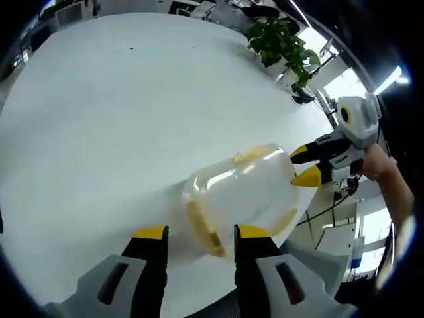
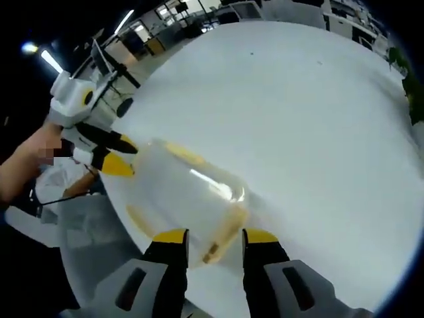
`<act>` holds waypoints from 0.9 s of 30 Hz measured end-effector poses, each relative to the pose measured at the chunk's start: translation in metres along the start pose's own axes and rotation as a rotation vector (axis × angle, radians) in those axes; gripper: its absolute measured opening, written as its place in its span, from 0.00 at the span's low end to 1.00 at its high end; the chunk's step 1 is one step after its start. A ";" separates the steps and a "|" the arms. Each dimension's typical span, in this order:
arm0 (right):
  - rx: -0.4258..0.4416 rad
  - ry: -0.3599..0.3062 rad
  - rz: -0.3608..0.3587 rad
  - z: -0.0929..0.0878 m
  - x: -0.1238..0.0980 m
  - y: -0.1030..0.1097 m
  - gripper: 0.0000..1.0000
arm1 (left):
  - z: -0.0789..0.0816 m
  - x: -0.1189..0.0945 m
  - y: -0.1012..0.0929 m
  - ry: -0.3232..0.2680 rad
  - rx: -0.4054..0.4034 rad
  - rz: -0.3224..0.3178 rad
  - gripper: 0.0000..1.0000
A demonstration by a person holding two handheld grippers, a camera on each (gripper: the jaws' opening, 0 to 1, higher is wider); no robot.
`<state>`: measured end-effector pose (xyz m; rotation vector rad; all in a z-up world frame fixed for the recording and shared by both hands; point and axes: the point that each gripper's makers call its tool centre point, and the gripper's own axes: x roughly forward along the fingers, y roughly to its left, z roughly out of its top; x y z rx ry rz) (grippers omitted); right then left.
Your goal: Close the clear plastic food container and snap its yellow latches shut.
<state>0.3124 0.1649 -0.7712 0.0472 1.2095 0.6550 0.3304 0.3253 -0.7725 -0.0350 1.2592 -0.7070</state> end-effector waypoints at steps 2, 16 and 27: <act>0.001 0.003 -0.004 0.000 0.000 -0.001 0.29 | -0.001 0.001 -0.003 -0.004 -0.016 -0.011 0.35; 0.047 -0.009 0.043 -0.002 0.001 -0.003 0.29 | -0.002 0.012 -0.007 -0.007 -0.174 -0.165 0.28; 0.061 -0.003 0.049 -0.003 0.002 0.000 0.27 | -0.006 0.014 -0.013 0.004 -0.196 -0.191 0.28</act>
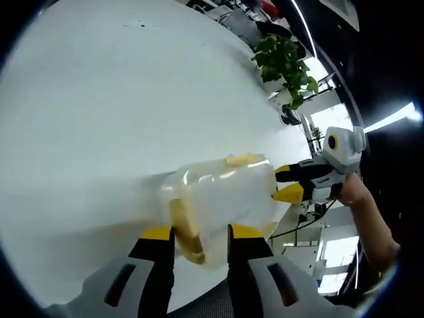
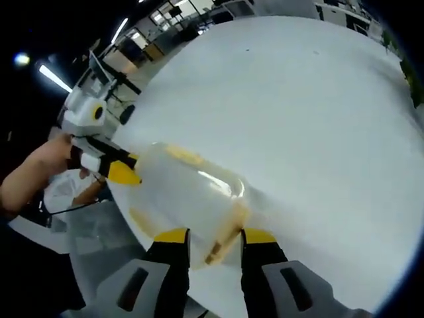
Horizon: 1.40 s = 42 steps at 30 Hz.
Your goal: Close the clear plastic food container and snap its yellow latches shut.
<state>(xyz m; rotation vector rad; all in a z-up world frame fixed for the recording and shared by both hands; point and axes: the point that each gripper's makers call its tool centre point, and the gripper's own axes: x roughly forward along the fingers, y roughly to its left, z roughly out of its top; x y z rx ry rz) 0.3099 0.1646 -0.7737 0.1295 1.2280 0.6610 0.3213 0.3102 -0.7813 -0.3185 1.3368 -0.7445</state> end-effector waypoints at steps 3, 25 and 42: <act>0.008 0.010 -0.012 0.000 0.000 0.001 0.26 | -0.001 0.000 -0.001 0.003 -0.012 0.002 0.28; 0.147 -0.037 0.036 -0.002 0.003 -0.001 0.22 | 0.001 0.003 -0.005 0.019 -0.068 0.034 0.29; 0.130 -0.021 0.018 -0.001 0.002 0.002 0.24 | 0.004 0.007 -0.008 0.000 -0.059 0.028 0.30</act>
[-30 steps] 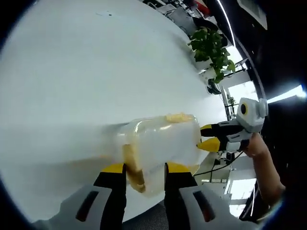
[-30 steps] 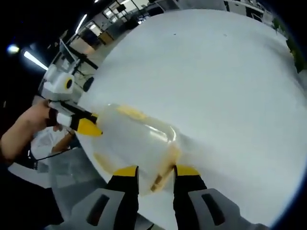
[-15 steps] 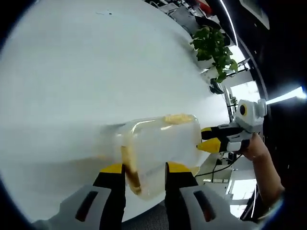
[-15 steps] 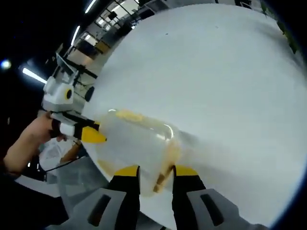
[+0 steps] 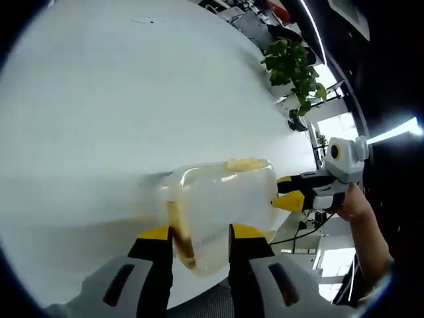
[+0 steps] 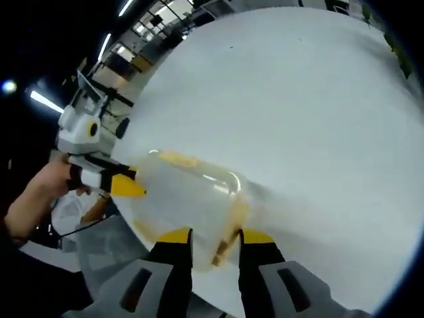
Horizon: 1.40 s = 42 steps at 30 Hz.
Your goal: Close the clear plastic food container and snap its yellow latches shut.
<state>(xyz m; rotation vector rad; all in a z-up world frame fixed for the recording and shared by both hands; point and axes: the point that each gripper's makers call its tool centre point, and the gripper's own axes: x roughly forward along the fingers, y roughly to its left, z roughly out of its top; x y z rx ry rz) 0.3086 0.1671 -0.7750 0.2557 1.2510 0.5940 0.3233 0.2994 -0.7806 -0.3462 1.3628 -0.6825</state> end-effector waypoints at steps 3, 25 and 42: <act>-0.001 0.004 -0.002 0.000 0.000 0.000 0.24 | 0.001 0.001 0.000 0.003 -0.001 -0.003 0.31; -0.128 -0.055 -0.056 0.007 0.006 0.000 0.43 | -0.003 0.001 0.009 -0.053 0.154 0.139 0.64; -0.388 -0.033 -0.102 0.009 0.004 0.007 0.54 | -0.004 -0.007 -0.002 -0.011 0.340 0.179 0.62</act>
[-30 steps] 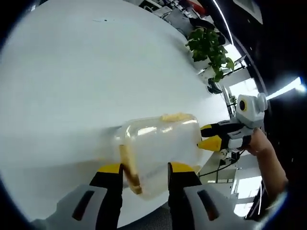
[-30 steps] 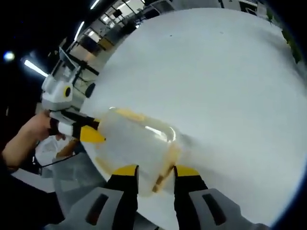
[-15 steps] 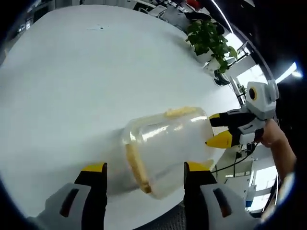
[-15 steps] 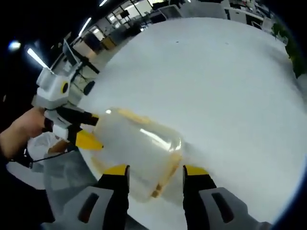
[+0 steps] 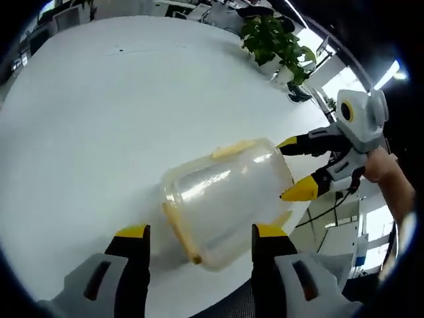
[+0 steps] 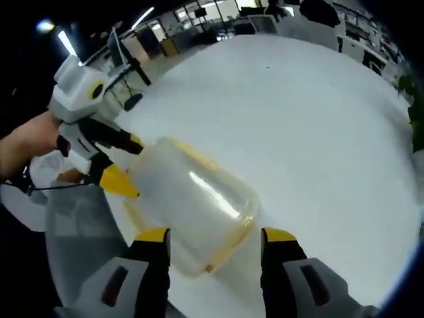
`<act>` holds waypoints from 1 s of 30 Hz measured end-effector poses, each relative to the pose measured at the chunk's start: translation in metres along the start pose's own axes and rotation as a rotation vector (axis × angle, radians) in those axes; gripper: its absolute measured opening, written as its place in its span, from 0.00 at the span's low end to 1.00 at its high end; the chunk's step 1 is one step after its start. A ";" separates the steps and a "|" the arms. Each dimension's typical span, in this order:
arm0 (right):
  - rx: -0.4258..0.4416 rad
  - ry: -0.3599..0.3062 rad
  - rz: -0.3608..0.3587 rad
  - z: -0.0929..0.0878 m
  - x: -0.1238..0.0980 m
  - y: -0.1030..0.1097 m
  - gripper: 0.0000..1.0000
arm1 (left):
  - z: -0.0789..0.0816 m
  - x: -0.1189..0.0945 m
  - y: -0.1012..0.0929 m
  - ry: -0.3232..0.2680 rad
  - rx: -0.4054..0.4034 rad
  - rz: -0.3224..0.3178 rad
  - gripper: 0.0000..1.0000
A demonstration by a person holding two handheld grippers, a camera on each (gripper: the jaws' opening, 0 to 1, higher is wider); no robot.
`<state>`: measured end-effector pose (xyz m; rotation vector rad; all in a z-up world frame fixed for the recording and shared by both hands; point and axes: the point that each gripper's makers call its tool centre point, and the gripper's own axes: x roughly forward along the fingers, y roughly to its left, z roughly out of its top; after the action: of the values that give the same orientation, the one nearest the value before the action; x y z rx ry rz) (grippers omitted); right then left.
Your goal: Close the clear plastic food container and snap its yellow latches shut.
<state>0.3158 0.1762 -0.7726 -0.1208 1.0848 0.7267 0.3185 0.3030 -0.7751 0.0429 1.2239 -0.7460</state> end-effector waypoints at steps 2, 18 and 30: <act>-0.037 0.010 -0.002 0.001 -0.001 0.001 0.53 | 0.003 -0.003 0.001 -0.002 0.060 0.020 0.61; -0.189 -0.027 0.016 0.022 -0.011 0.007 0.52 | 0.016 -0.012 -0.008 -0.035 0.291 -0.011 0.64; -0.309 0.004 0.049 0.022 -0.006 0.015 0.49 | 0.029 -0.012 -0.025 -0.031 0.494 -0.037 0.62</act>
<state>0.3215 0.1943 -0.7530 -0.3599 0.9767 0.9359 0.3276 0.2775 -0.7453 0.4133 0.9890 -1.0635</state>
